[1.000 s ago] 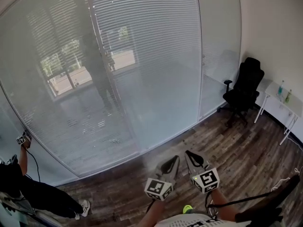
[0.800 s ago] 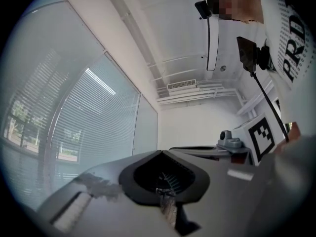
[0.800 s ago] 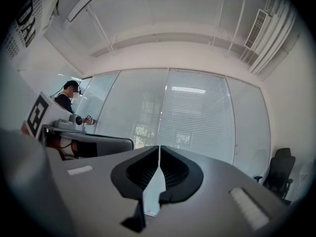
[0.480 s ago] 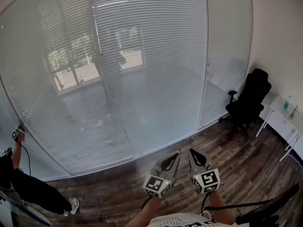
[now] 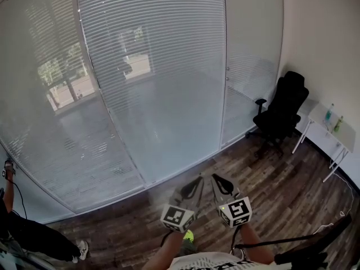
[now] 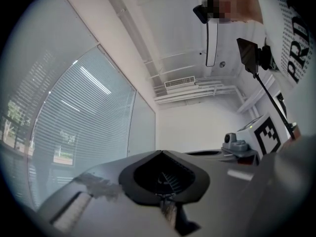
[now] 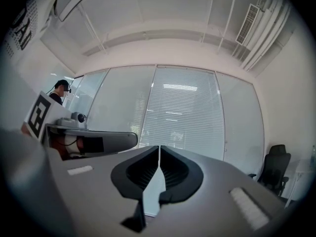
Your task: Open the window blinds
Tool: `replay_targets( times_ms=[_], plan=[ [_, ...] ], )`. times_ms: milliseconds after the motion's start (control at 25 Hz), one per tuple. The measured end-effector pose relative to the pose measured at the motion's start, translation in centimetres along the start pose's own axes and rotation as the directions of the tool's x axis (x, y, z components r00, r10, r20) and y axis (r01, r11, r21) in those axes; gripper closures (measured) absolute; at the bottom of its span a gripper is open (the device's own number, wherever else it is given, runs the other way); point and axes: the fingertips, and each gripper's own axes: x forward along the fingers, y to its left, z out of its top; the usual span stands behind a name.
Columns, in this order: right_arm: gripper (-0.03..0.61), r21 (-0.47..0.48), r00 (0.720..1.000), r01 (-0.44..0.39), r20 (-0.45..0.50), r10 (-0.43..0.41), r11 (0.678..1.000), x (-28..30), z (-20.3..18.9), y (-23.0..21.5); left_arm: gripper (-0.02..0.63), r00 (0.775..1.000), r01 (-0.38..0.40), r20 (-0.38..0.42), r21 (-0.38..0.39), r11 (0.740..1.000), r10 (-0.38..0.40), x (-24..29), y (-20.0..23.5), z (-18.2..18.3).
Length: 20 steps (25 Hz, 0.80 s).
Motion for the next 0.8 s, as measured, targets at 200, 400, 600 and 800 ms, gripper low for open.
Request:
replay_targets(
  times_ms=[200,400,600,800],
  plan=[
    [0.572,0.012,1.000,0.007,-0.011,-0.007,1.000,2.0,-1.0,-1.5,0.620,1.000,0.009,-0.005,-0.008,1.000,-0.009,2.0,1.5,-1.0],
    [0.572,-0.014,1.000,0.026,-0.014,-0.026,1.000,5.9,0.7,-4.4,0.620,1.000,0.027,0.014,0.000,1.000,-0.027,5.9,4.7,0.3],
    [0.572,-0.014,0.999,0.035,-0.013,-0.035,0.999,10.6,0.2,-6.5,0.620,0.999,0.032,0.043,-0.033,0.999,-0.031,8.7,9.0,-0.4],
    [0.572,-0.030,0.998,0.043,-0.033,-0.044,0.999,16.3,-0.7,-7.2,0.620,0.998,0.054,0.039,-0.069,0.996,-0.051,10.4,14.3,-1.7]
  ],
)
